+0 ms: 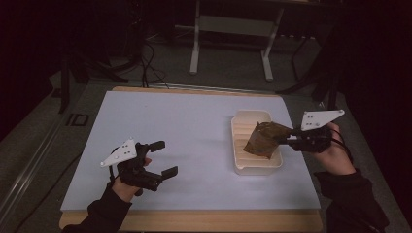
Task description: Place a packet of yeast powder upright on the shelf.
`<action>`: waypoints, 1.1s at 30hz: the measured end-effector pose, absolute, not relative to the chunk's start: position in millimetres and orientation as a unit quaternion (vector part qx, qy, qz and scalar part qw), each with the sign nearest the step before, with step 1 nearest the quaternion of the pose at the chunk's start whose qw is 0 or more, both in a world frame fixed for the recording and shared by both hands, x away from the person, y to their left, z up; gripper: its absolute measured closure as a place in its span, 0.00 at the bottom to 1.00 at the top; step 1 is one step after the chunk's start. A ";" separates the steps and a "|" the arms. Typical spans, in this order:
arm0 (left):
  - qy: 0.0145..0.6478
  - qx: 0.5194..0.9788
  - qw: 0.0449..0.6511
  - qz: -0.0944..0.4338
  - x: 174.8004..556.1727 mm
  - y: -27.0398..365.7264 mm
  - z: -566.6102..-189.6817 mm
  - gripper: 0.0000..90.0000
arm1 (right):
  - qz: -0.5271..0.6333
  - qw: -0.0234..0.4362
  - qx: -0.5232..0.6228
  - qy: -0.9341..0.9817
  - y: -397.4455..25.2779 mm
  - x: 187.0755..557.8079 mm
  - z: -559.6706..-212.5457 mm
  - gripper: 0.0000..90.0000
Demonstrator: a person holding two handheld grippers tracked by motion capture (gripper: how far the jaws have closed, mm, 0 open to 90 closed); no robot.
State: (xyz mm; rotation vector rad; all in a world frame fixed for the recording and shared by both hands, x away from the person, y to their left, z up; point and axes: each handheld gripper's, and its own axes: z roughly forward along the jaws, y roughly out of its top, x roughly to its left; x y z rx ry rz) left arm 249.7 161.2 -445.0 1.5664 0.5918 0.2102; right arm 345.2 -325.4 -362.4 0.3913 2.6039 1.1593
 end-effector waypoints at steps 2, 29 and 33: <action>0.265 0.692 0.665 0.094 250.3 162.0 -446.4 0.02 | 0.400 0.122 0.138 0.898 -326.1 346.3 -364.8 0.86; 0.283 0.692 0.658 0.096 252.9 168.1 -460.7 0.02 | 0.422 0.070 0.131 0.895 -299.4 362.0 -404.7 0.86; 0.283 0.694 0.655 0.098 253.0 167.3 -461.6 0.02 | 0.443 0.061 0.145 0.883 -309.1 363.5 -412.0 0.86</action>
